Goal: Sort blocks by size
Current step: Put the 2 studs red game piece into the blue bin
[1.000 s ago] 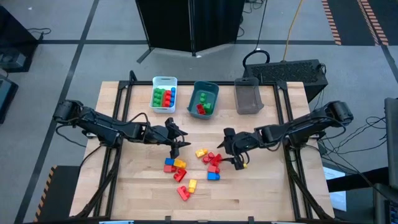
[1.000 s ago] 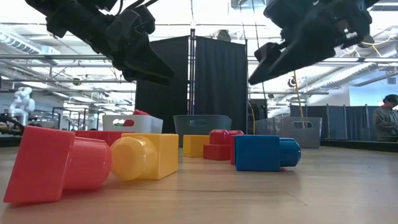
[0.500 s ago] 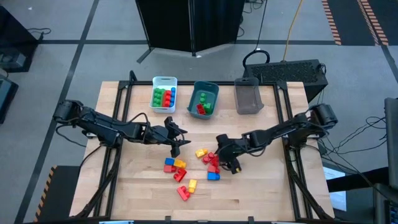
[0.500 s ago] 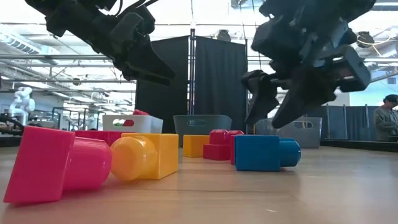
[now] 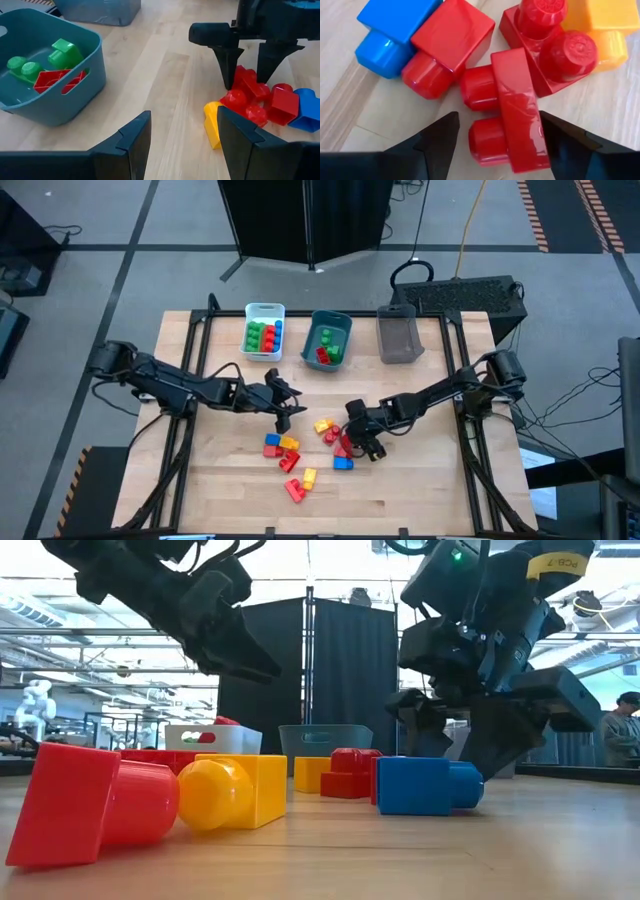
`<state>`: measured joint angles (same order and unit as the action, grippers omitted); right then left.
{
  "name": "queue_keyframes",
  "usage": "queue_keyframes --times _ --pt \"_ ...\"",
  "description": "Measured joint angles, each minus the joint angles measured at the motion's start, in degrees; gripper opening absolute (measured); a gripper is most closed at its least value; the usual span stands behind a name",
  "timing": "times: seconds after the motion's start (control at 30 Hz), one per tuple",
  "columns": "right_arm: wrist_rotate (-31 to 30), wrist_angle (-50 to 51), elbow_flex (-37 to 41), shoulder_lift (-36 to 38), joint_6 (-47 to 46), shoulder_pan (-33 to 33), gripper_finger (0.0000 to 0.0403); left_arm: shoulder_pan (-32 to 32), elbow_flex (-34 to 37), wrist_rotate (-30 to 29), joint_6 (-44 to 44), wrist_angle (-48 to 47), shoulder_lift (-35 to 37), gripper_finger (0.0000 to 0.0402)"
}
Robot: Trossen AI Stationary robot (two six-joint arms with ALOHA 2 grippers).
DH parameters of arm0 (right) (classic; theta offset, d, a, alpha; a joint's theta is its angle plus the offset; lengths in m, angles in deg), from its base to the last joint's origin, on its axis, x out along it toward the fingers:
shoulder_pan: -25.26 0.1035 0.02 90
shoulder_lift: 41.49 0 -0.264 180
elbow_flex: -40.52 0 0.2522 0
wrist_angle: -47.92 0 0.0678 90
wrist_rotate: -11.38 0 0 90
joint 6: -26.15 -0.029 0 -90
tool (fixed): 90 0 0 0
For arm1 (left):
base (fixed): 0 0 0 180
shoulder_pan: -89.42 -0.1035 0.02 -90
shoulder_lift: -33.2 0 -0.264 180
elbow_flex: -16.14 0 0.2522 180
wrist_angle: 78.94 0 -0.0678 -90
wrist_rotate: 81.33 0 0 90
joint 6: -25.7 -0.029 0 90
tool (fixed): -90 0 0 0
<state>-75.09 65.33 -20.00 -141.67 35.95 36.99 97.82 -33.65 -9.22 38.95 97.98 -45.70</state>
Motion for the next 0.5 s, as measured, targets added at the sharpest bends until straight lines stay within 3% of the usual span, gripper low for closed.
queue_keyframes --times 0.13,0.33,0.5 --pt "0.0 0.5 0.0 0.2 -0.1 -0.1 0.0228 0.0 0.1 0.0 0.0 2.0 -2.4 0.0183" --pt "0.2 0.9 0.0 0.3 -0.1 0.0 0.0157 0.0 0.0 0.0 -0.1 4.7 -5.1 0.0183" --pt "-0.7 1.3 0.1 1.4 -0.1 -0.4 0.0149 0.0 0.0 0.0 -0.4 4.7 -5.1 0.0183"
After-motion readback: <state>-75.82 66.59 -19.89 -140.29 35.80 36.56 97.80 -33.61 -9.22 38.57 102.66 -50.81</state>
